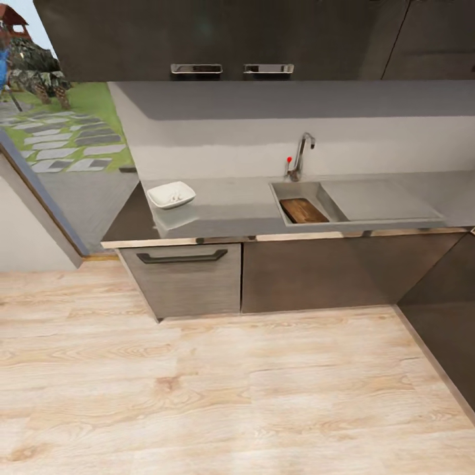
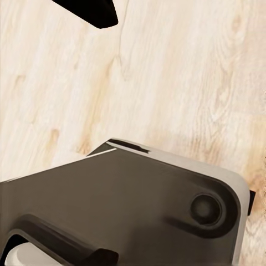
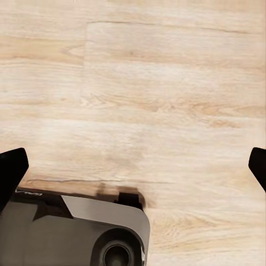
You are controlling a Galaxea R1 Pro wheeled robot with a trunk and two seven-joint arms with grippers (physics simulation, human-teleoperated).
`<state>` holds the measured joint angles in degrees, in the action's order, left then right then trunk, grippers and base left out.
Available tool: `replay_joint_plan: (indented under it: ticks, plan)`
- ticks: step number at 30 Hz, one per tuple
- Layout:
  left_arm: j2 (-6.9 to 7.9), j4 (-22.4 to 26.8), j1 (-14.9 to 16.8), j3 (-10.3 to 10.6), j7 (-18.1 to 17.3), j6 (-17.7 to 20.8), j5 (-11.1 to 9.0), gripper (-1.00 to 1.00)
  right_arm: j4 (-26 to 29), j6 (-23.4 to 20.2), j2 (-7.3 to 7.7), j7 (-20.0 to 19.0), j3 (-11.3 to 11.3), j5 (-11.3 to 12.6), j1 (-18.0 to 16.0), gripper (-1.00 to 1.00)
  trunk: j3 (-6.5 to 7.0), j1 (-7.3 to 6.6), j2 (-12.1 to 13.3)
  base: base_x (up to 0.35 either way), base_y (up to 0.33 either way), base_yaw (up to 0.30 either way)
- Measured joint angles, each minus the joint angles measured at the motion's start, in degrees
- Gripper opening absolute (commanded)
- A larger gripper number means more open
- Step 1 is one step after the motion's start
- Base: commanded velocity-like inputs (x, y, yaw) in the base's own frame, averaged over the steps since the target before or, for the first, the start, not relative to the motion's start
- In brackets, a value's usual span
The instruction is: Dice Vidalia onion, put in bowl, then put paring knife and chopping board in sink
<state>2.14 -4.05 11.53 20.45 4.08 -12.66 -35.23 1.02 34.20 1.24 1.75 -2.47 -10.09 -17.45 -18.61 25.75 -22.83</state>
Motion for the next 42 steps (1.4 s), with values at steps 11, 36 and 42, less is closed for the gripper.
replay_joint_plan:
  ticks: [11, 36, 42]
  plan:
    - [0.0, 0.0, 0.0, 0.0, 0.02, 0.0, 0.01, 1.0, 0.01, 0.0, 0.01, 0.0, -0.03, 0.01, 0.0, 1.0, 1.0, 0.0, 0.0, 0.0, 0.0, 0.052]
    - [0.0, 0.0, 0.0, 0.0, 0.02, 0.0, 0.0, 1.0, -0.1, -5.82, 3.73, 0.16, -0.13, 0.1, 9.66, 1.0, 3.27, 0.0, 0.0, 0.0, 0.0, 0.0]
    - [0.0, 0.0, 0.0, 0.0, 0.01, 0.0, 0.0, 1.0, -0.09, -14.91, 4.72, 0.01, -0.16, 3.26, 14.97, 1.0, 3.82, 0.0, 0.0, 0.0, 0.0, 0.0]
